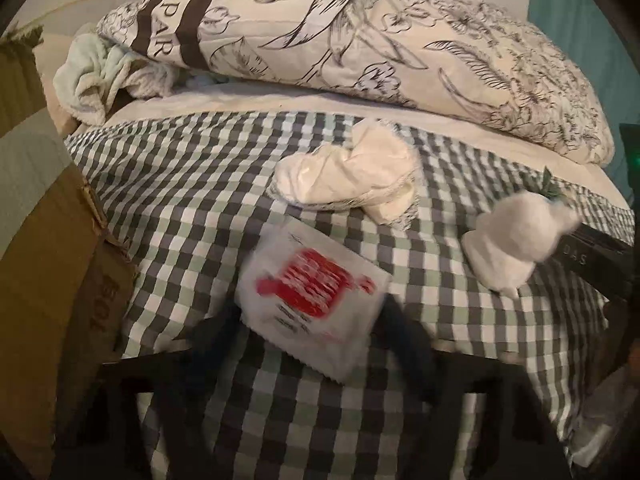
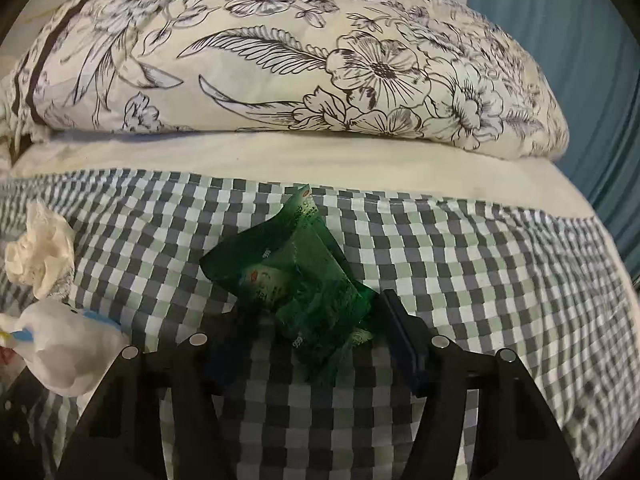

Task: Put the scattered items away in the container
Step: 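Grasp the red-printed sachet with the left tool while the right grasps the green candy packet, then carry the sachet and green packet into the cardboard box and release both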

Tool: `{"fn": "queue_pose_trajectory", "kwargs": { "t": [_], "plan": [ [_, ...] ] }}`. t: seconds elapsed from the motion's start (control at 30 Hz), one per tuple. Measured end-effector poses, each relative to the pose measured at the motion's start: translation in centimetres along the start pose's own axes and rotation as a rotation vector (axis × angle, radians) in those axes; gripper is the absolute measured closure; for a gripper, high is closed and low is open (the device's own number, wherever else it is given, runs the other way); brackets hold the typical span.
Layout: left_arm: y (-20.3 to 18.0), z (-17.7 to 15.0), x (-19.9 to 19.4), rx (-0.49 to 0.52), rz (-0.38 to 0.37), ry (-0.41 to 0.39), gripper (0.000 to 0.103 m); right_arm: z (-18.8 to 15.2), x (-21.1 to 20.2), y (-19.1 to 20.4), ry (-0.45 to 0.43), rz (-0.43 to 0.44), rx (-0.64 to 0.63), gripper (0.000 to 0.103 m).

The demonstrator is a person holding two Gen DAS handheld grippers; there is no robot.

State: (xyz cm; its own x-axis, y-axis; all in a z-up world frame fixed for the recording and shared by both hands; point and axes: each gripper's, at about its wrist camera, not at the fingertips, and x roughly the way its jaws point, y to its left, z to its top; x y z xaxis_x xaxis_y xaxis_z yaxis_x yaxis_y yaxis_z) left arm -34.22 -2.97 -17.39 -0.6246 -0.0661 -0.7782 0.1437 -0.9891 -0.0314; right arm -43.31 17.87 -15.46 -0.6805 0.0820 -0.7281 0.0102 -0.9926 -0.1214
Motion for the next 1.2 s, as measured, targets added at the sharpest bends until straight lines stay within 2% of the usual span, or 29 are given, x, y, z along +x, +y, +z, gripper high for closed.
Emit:
{"fn": "queue_pose_trajectory", "kwargs": {
  "t": [0.03, 0.1, 0.13, 0.2, 0.27, 0.43, 0.7, 0.8, 0.93, 1.07, 1.13, 1.2],
  "plan": [
    [-0.1, 0.0, -0.1, 0.006, -0.005, -0.007, 0.069, -0.1, -0.1, 0.0, -0.006, -0.001, 0.003, 0.049],
    [0.1, 0.2, -0.2, 0.001, -0.012, -0.01, 0.074, -0.1, -0.2, 0.0, -0.012, -0.001, 0.001, 0.049],
    [0.2, 0.2, -0.3, -0.003, -0.017, -0.012, 0.081, -0.2, -0.3, 0.0, -0.019, 0.001, 0.005, 0.05],
    [0.4, 0.3, -0.4, -0.011, -0.028, -0.012, 0.09, -0.4, -0.8, -0.4, -0.043, 0.01, 0.026, 0.051],
    [0.4, 0.3, -0.5, -0.015, -0.037, -0.016, 0.094, -0.5, -1.5, -1.3, -0.072, 0.03, 0.063, 0.054],
    [0.3, 0.3, -1.1, -0.014, -0.053, -0.027, 0.097, -1.1, -3.9, -2.8, -0.171, 0.098, 0.125, 0.054],
    [-0.3, 0.5, -3.9, -0.01, -0.107, -0.097, 0.097, -2.1, -7.8, -2.0, -0.277, 0.127, 0.038, 0.054],
    [-0.6, 0.3, -4.2, 0.013, -0.063, -0.102, 0.097, -2.1, -8.0, -2.3, -0.277, 0.151, 0.045, 0.055],
    [-0.7, 0.2, -4.0, 0.013, -0.08, -0.09, 0.097, -2.1, -7.9, -3.2, -0.267, 0.183, 0.083, 0.055],
    [-1.4, 0.8, -1.5, 0.04, -0.038, -0.08, 0.096, -2.2, -8.0, -3.8, -0.268, 0.201, 0.108, 0.055],
    [-1.2, 1.1, -0.2, 0.027, -0.052, -0.034, 0.095, -2.2, -7.8, -4.1, -0.263, 0.217, 0.119, 0.055],
    [-0.8, 1.5, 0.2, 0.008, -0.057, -0.037, 0.095, -2.1, -7.8, -4.3, -0.262, 0.228, 0.128, 0.055]
  ]
}}
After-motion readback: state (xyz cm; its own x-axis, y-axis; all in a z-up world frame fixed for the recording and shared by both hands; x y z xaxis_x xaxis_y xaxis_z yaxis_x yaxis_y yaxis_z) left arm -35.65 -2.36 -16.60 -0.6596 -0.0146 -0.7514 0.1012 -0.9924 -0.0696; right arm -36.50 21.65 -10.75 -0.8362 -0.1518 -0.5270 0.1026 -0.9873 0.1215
